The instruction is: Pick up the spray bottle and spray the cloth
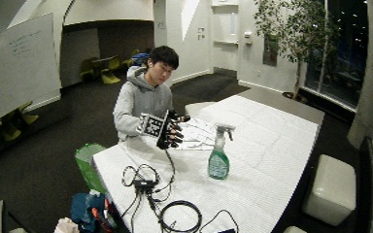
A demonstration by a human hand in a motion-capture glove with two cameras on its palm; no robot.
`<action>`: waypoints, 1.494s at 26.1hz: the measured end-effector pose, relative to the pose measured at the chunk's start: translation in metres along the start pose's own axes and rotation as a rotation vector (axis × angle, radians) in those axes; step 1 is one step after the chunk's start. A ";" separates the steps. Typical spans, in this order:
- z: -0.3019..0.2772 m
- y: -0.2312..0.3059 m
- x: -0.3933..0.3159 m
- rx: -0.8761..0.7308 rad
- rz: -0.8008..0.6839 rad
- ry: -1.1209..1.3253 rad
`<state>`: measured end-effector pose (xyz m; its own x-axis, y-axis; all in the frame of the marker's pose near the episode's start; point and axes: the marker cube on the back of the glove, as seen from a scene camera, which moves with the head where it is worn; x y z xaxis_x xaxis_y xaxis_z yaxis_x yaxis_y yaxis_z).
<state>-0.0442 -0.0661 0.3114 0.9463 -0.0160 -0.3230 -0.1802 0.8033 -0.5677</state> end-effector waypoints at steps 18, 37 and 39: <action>0.056 -0.062 0.007 0.072 0.118 -0.026; 0.113 -0.114 0.024 0.212 0.129 -0.226; 0.115 -0.117 0.025 0.220 0.130 -0.237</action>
<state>0.0312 -0.0922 0.4573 0.9598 0.2129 -0.1829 -0.2657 0.8989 -0.3483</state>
